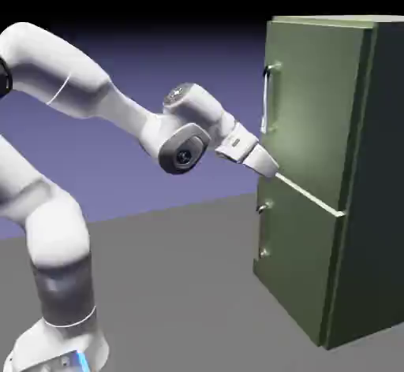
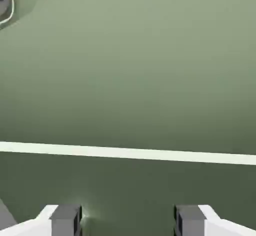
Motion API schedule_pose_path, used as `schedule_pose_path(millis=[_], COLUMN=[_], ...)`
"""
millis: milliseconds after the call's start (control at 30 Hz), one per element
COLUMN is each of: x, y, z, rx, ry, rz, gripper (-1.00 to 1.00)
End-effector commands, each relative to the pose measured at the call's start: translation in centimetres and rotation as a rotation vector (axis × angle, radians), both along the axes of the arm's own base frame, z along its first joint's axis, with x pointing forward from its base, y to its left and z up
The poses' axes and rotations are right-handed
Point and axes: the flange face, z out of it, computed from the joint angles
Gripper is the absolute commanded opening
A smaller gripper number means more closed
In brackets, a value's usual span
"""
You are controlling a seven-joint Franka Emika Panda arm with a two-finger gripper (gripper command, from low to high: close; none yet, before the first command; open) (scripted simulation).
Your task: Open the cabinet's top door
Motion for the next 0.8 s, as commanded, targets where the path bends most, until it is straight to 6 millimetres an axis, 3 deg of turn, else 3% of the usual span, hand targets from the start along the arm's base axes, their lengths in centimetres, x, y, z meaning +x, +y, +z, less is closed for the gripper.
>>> schedule_pose_path(millis=[0,367,767], x=[-0.1,-2.4,-5.1], y=[-0.2,-1.8,-1.1], z=[0.6,5.7,9.0], rx=[0.006,0.064,0.1], ry=[-0.011,-0.144,-0.308], rz=[-0.009,-0.079,-0.107], gripper=[0.0,0.0,0.0])
